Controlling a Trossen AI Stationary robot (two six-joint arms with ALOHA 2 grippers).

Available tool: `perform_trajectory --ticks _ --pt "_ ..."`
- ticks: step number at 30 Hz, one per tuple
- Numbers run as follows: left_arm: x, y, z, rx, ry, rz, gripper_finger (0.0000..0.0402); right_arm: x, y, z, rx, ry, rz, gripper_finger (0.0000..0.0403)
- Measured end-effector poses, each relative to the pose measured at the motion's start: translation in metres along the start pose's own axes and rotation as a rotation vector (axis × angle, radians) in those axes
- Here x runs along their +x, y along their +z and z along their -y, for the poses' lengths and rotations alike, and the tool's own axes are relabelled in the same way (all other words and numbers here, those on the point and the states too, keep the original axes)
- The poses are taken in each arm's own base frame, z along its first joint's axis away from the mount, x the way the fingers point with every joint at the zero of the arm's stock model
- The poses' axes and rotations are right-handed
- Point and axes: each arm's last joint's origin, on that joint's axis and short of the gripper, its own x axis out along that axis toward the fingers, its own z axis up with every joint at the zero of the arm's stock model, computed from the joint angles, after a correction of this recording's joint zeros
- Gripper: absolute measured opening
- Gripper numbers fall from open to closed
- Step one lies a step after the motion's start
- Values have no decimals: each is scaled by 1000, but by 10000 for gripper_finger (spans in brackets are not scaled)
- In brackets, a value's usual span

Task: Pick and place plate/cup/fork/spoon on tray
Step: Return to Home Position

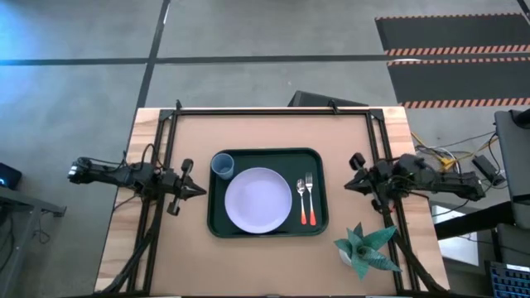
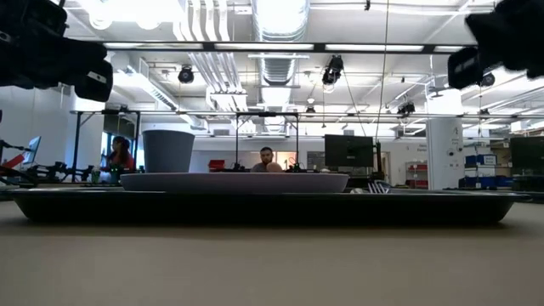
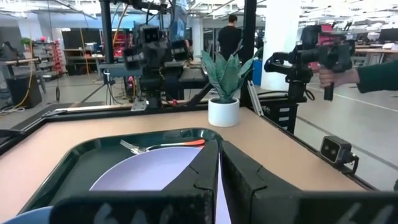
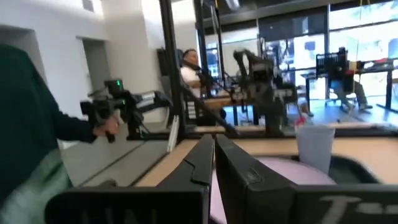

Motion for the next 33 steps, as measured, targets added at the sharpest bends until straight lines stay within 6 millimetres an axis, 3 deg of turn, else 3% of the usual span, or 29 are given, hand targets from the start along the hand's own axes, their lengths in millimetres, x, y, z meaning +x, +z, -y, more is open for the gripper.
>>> perform_trajectory --ticks 1,11,15,33 --pt "0 0 0 0 0 0 0 0 -9 2 2 -2 -12 9" --pt "0 -1 0 0 2 -5 0 -1 -10 11 -84 -290 3 9" --pt "0 -1 0 0 2 -7 0 -3 -21 15 -15 -408 -85 9" --pt "2 -3 0 -2 4 -29 0 -2 -27 16 -62 -401 -163 9"
